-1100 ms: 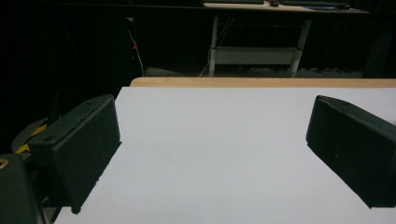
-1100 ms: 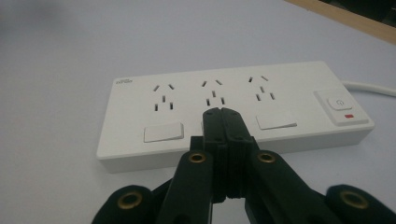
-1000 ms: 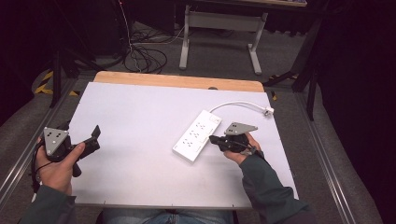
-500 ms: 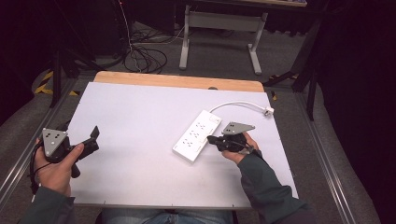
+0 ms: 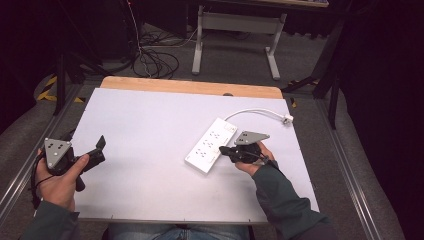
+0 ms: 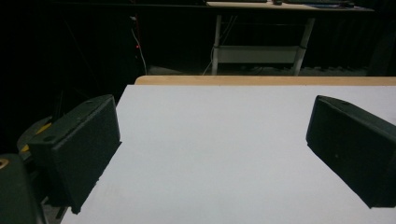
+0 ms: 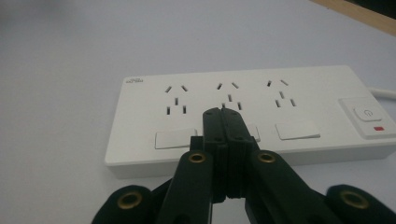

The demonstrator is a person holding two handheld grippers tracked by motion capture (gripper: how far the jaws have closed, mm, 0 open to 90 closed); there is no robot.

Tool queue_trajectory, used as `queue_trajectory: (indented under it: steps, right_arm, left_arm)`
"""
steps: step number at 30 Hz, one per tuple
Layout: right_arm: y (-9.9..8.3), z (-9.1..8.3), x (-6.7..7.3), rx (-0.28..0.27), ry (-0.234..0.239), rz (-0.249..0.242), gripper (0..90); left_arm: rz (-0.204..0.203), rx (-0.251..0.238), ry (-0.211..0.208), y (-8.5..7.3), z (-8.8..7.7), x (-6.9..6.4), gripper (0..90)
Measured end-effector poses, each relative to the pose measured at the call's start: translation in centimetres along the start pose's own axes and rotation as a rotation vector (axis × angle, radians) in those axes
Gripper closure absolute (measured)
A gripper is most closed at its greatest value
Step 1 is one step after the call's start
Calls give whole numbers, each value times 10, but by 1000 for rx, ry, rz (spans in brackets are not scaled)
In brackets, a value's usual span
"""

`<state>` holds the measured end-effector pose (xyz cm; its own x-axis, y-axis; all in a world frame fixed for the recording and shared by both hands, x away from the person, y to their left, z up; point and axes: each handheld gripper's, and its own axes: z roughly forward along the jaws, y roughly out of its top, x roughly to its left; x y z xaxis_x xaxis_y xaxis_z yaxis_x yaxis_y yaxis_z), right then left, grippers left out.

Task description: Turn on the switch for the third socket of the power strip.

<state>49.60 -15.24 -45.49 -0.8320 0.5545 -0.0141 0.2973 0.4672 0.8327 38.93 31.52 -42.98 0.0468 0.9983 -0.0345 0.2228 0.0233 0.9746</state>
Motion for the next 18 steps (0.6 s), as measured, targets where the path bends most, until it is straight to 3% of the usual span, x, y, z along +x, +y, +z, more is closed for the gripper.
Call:
queue_trajectory:
  steps: [18]
  right_arm:
    - [1,4,1,10,7,-4,900]
  left_arm:
    - [1,-1,3,-1,-1,1,34]
